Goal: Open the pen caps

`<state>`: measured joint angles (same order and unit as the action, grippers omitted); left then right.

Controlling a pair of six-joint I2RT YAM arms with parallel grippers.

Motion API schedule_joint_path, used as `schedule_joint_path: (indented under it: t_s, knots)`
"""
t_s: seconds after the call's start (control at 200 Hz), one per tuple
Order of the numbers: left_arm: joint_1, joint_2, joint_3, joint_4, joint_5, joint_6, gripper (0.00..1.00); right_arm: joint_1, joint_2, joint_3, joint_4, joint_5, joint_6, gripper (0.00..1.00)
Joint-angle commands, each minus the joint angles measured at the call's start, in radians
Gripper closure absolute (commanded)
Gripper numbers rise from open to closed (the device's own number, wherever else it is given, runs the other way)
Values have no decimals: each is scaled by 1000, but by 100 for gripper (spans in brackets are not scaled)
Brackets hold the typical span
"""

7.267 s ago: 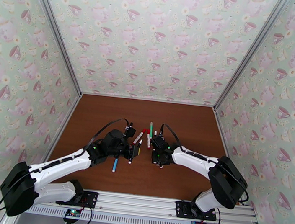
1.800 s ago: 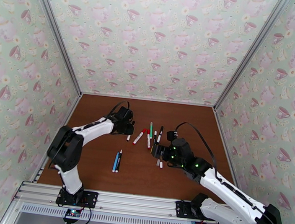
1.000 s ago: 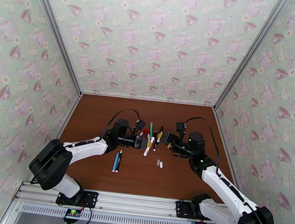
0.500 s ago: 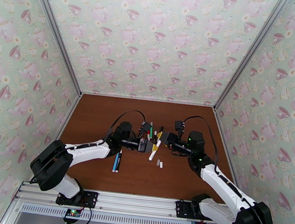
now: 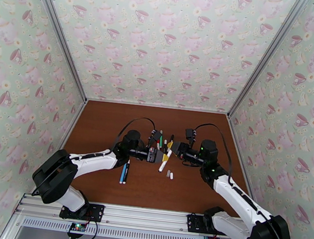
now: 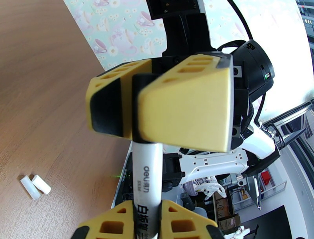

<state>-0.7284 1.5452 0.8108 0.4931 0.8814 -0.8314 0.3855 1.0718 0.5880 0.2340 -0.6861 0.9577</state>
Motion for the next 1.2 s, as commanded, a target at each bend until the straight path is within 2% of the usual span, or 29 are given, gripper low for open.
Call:
schedule_joint_path:
  t_s: [0.0, 0.531, 0.987, 1.132, 1.197]
  knots:
    - [-6, 7, -10, 23, 30, 3, 84, -5, 0, 19, 2, -13, -3, 73]
    - [-11, 12, -16, 15, 35, 9, 84, -10, -6, 29, -24, -4, -20, 73]
    - [-15, 4, -27, 6, 34, 15, 84, -17, -17, 42, -70, 2, -43, 84]
    - [-17, -5, -11, 5, 0, 9, 74, -17, -22, 49, -106, 8, -62, 89]
    - [-27, -9, 2, -10, -30, 18, 66, -17, -31, 50, -129, 14, -71, 89]
